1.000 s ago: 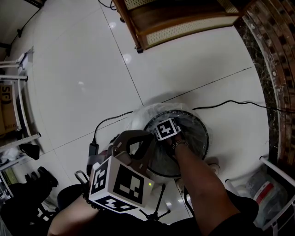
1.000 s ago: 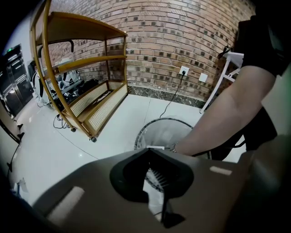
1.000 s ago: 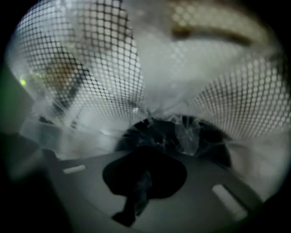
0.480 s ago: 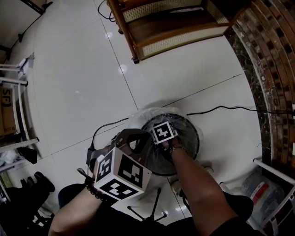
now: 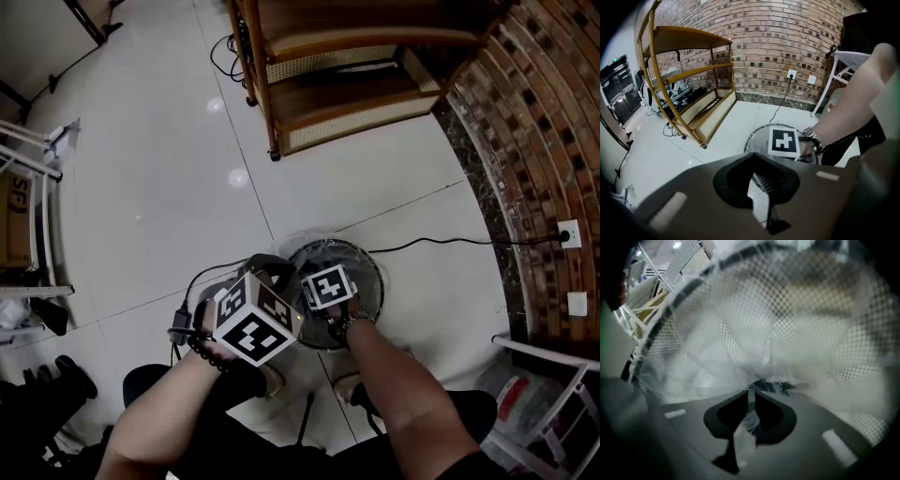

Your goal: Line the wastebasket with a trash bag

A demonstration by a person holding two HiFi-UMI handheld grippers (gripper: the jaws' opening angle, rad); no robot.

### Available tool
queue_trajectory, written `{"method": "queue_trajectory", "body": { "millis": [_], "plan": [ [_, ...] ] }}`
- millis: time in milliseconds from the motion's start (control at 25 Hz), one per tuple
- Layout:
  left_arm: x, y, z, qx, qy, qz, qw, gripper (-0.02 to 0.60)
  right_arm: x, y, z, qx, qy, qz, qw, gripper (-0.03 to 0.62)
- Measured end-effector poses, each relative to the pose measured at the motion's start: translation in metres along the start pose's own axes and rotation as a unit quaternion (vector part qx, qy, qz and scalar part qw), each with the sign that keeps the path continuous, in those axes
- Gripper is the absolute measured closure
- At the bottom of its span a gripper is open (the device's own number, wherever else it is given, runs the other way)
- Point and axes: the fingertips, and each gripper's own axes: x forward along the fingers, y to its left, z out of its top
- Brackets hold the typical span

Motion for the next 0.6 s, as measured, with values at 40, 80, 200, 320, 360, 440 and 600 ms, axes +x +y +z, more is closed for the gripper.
{"method": "queue_trajectory", "body": {
  "millis": [40,80,200,320,360,440,600],
  "plan": [
    [0.000,0.000,-0.001,0.000,-0.001,0.001,1.0000,0.578,-0.009,0.005,0.003,0.001,-0.009,0.005,1.000,0.546],
    [-0.001,0.000,-0.001,0.001,-0.002,0.002,1.0000,0.578,-0.017,0.014,0.007,0.004,-0.021,0.017,1.000,0.546],
    [-0.005,0.000,0.001,0.005,-0.013,0.005,0.9999,0.578,-0.046,0.022,0.012,0.003,-0.044,0.014,0.999,0.546],
    [-0.006,0.002,-0.005,0.009,-0.016,0.014,0.9997,0.578,-0.077,0.021,0.011,0.000,-0.060,-0.008,0.998,0.546],
    [-0.006,0.003,-0.008,0.011,-0.017,0.017,0.9997,0.578,-0.087,0.023,0.012,0.001,-0.068,-0.009,0.998,0.546],
    [-0.007,0.003,-0.014,0.017,-0.021,0.026,0.9993,0.578,-0.107,0.025,0.013,0.001,-0.086,-0.013,0.996,0.546],
    [-0.018,0.001,-0.018,0.008,-0.036,0.038,0.9986,0.578,-0.143,0.023,0.011,0.008,-0.118,-0.026,0.993,0.572]
  ]
}}
